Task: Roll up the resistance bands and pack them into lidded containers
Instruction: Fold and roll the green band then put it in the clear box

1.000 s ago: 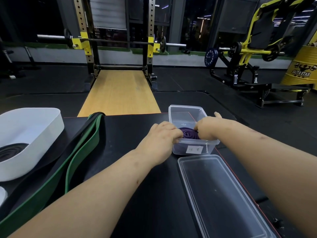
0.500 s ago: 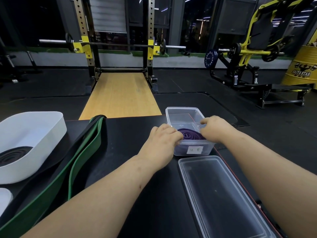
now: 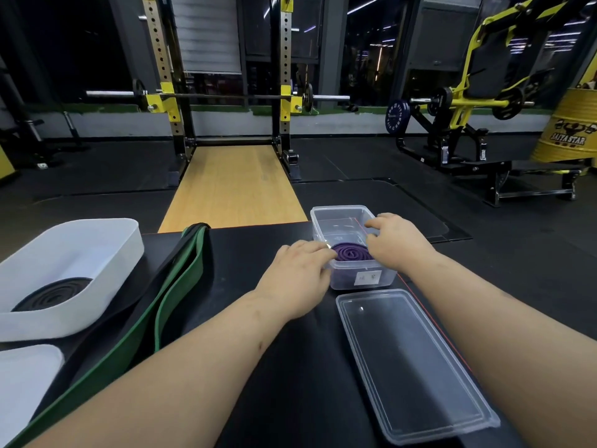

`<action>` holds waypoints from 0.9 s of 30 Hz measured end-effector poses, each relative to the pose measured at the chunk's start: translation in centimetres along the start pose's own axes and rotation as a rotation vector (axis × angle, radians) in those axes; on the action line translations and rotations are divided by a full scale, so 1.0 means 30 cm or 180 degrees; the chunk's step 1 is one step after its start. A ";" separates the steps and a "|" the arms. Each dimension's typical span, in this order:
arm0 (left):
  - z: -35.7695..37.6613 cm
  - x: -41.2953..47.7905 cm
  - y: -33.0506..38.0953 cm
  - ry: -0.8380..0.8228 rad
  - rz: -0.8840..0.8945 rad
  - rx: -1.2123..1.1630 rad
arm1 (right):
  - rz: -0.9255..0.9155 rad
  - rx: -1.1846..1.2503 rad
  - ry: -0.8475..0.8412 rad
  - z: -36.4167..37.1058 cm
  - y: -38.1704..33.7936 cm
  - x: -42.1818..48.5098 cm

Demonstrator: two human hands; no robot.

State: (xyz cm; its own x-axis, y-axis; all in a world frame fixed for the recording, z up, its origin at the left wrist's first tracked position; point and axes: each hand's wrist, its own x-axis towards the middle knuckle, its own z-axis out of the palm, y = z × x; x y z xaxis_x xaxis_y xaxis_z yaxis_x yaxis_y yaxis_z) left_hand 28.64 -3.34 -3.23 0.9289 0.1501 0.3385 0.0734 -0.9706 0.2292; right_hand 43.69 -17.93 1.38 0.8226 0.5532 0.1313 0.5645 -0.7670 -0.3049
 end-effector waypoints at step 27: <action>-0.500 -1.051 -0.184 -0.0136 -0.1929 0.0269 | -0.0962 0.1170 -0.1042 0.259 -0.704 -0.961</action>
State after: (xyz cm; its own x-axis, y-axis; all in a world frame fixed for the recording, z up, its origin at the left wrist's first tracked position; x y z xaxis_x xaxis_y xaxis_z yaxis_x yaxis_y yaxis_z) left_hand -6.50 0.10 -1.49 0.7264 0.6742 0.1333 0.6201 -0.7266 0.2958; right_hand 7.54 -15.16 -3.29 0.5317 0.8468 -0.0174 0.6623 -0.4285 -0.6146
